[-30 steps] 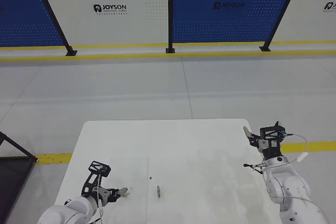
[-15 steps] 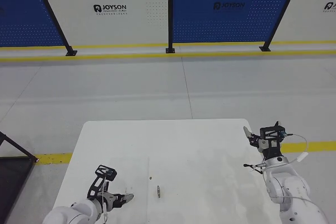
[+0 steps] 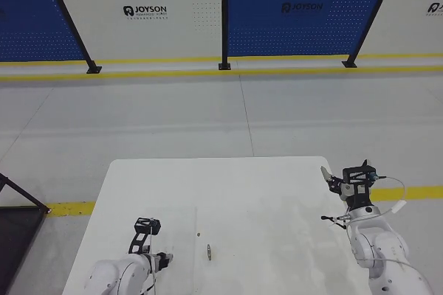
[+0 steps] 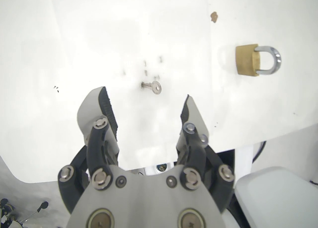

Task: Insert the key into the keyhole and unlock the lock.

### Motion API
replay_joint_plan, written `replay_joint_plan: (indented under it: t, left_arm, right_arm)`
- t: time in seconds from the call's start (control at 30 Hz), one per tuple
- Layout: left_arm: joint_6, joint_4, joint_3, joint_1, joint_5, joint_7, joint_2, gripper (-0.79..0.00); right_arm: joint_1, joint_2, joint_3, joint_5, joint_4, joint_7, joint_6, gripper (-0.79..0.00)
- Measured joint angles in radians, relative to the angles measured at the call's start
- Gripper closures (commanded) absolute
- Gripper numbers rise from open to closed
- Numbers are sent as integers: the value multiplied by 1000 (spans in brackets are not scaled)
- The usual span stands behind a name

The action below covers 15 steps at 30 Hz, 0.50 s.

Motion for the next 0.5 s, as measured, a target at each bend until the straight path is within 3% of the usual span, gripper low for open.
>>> replay_joint_plan:
  t: [0.23, 0.5]
  left_arm:
    - [65, 64, 87, -64, 76, -15, -10, -332]
    - [112, 94, 141, -96, 130, -38, -18, -296]
  right_arm:
    - [0, 0, 0, 0, 0, 0, 0, -785]
    - [0, 0, 0, 0, 0, 0, 0, -785]
